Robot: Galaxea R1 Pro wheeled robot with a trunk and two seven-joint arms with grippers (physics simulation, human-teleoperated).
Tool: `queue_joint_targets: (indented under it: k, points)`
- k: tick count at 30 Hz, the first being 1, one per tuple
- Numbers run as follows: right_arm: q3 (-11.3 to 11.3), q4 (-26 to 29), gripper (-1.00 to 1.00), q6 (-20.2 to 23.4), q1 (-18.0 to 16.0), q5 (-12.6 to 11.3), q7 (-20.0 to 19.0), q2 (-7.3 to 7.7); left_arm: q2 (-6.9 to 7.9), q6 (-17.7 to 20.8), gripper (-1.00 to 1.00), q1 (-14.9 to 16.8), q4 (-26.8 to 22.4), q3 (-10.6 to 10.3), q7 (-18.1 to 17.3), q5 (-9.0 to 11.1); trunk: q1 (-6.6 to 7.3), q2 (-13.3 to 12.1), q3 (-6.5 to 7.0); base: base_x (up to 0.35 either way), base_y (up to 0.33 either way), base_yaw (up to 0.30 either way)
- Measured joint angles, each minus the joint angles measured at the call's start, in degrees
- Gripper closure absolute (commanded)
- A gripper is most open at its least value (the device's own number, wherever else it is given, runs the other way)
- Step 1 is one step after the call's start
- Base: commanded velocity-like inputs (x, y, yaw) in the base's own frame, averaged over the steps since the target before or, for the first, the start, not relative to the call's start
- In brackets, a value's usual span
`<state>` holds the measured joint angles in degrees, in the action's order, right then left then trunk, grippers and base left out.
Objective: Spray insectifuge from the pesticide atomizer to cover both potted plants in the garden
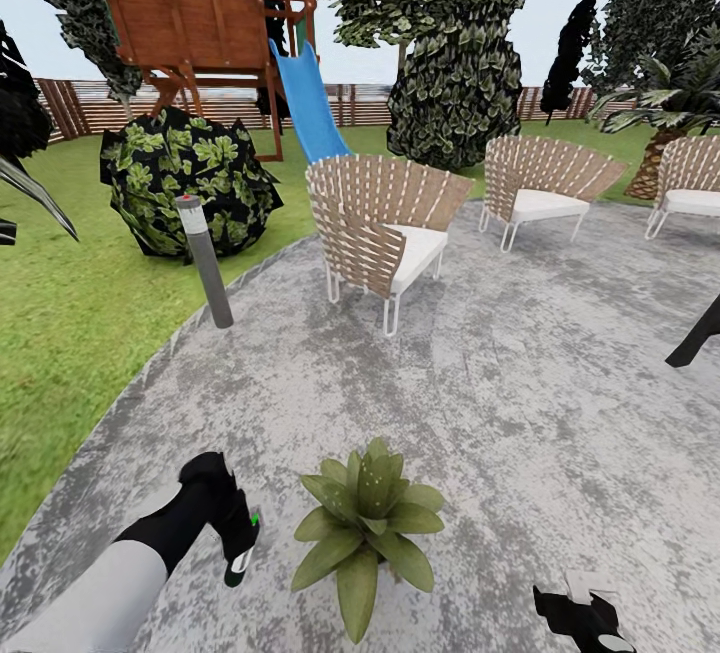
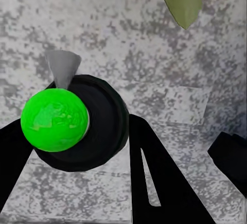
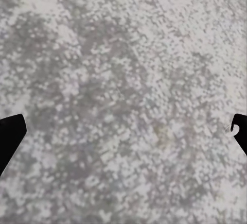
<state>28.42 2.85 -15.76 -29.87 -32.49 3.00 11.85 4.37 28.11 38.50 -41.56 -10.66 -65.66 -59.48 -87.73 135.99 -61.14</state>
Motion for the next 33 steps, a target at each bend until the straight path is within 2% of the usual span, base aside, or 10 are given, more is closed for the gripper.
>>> queue_joint_targets:
  k: [3,4,6,8,10,13,15,19,26,33]
  points:
    - [0.00,-0.06,-1.00,0.00,0.00,0.02,0.00,0.00,-0.55,2.88,1.00,0.34,-0.20,-0.24,-0.95,-0.06,0.00,0.00,0.00,0.000,0.000,0.000]
    - [0.00,-0.08,-1.00,0.00,0.00,0.04,0.01,0.00,-0.45,3.55,1.00,0.69,-0.29,-0.58,-2.96,-0.18,0.00,0.00,0.00,0.000,0.000,0.000]
    - [0.00,-0.09,-1.00,0.00,0.00,0.02,0.00,0.00,0.10,3.81,1.00,1.42,-0.33,-0.78,-5.61,-0.30,0.00,0.00,0.00,0.000,0.000,0.000]
    - [0.00,-0.09,-1.00,0.00,0.00,0.05,0.04,0.00,0.80,3.81,1.00,1.46,-0.30,-0.84,-6.28,-0.36,0.00,0.00,0.00,0.000,0.000,0.000]
    - [0.01,-0.09,-1.00,0.00,0.00,0.06,0.01,0.00,3.07,3.78,1.00,1.17,-0.25,-0.88,-6.68,-0.38,0.00,0.00,0.00,0.000,0.000,0.000]
    - [0.01,-0.09,-1.00,0.00,0.00,0.05,0.04,0.00,5.43,3.73,1.00,0.96,-0.17,-0.84,-6.86,-0.35,0.00,0.00,0.00,0.000,0.000,0.000]
    - [0.00,-0.09,-1.00,0.00,0.00,0.07,0.04,0.00,6.26,3.74,1.00,0.82,-0.04,-0.89,-6.85,-0.30,0.00,0.00,0.00,0.000,0.000,0.000]
    - [0.00,-0.09,-1.00,0.00,0.00,0.04,0.03,0.00,6.13,3.74,1.00,0.76,0.06,-1.09,-6.73,-0.28,0.00,0.00,0.00,0.016,0.016,-0.045]
    - [0.01,-0.07,-1.00,0.00,0.01,0.04,0.08,0.09,5.19,3.74,1.00,0.69,0.59,-0.74,-5.30,-0.31,0.00,0.00,0.00,0.111,0.121,-0.231]
    - [0.00,-0.09,-1.00,0.00,0.00,0.09,0.09,0.09,5.19,3.82,1.00,0.67,0.69,-0.72,-4.41,-0.38,0.00,0.00,0.00,0.004,0.024,-0.023]
